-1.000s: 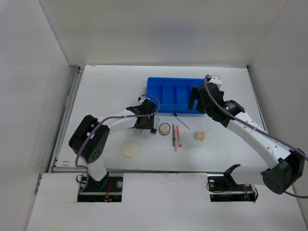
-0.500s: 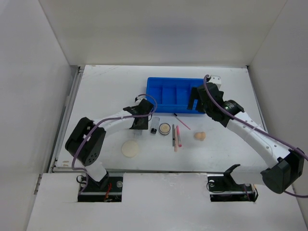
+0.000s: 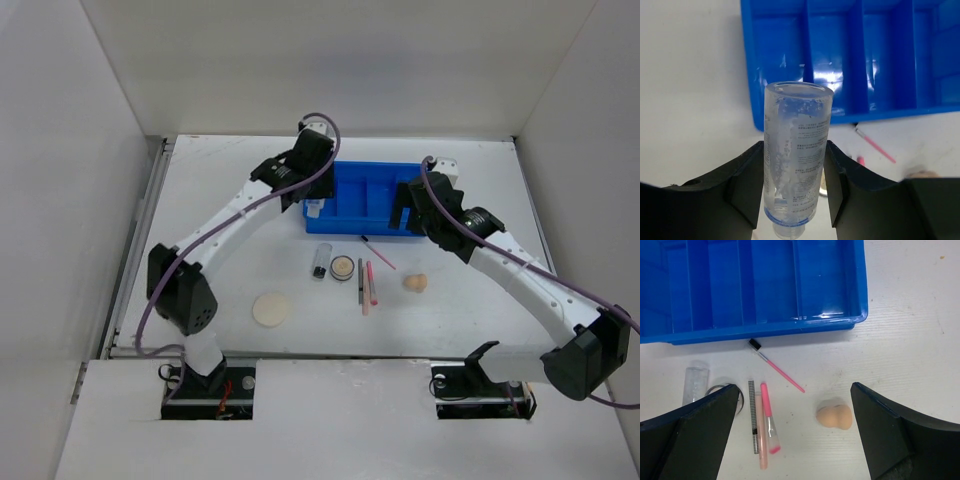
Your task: Organize the makeup
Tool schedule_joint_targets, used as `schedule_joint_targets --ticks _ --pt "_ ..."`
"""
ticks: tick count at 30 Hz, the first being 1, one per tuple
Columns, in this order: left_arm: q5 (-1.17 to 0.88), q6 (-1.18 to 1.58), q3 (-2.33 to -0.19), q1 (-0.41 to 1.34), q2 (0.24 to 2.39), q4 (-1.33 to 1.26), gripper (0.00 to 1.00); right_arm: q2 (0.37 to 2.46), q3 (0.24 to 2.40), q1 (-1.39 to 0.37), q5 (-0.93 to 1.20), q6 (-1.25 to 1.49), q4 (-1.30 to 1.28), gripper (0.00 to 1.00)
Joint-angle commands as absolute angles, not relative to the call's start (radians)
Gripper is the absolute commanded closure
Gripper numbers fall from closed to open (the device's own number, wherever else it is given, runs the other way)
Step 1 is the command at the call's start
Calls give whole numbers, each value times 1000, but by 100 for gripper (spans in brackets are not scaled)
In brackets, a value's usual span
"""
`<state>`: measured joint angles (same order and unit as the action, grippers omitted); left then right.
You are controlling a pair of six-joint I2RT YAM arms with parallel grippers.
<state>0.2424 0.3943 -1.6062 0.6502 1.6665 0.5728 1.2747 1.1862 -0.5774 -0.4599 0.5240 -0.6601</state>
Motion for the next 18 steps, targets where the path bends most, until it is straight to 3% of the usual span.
schedule_joint_targets --ticks 1,8,18 --pt "210 347 -1785 649 1816 635 100 1246 1215 -584 -474 528 -675 0" --pt "212 347 -2095 608 2101 681 100 1184 1206 -584 -503 546 -739 0" --pt "221 394 -2129 560 2212 650 100 1157 1186 -584 -503 555 -753 0"
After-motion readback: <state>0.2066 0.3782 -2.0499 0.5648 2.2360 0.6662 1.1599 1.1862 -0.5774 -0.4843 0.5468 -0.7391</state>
